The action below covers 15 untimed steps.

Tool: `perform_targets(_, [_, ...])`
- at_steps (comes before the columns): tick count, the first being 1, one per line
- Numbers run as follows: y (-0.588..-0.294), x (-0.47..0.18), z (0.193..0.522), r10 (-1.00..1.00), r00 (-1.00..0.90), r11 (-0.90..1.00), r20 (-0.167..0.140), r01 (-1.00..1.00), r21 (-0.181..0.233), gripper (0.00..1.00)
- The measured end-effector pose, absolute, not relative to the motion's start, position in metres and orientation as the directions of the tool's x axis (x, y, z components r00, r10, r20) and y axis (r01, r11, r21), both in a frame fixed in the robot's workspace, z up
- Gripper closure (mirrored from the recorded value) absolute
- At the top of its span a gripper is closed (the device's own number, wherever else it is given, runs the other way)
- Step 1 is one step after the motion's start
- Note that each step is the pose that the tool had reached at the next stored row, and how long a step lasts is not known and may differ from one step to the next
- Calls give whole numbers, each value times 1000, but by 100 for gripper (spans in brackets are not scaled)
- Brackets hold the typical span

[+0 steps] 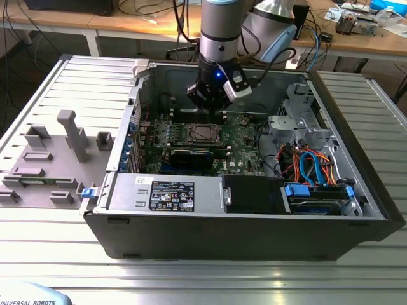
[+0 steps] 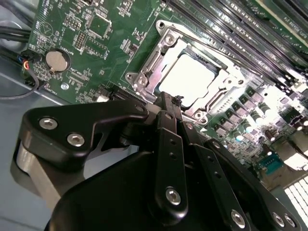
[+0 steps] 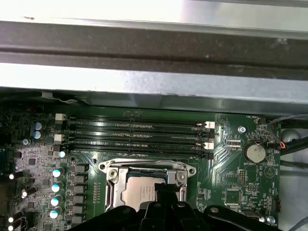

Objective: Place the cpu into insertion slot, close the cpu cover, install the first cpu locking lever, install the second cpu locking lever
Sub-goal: 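Install the second cpu locking lever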

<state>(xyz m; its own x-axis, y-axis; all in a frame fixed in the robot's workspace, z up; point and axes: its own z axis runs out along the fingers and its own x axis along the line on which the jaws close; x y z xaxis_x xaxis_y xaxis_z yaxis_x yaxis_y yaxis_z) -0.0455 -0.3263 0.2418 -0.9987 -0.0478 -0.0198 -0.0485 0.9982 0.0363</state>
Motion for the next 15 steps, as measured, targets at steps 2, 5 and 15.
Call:
perform_targets(2, [-326,-46,246,-40,-999,999,-20,-40,36,89])
perform_targets(5, [-326,-46,254,-25,-999,999,-20,-26,36,89])
perform_targets(15, [-331,-46,254,-24,-1000,999,-20,-25,34,89])
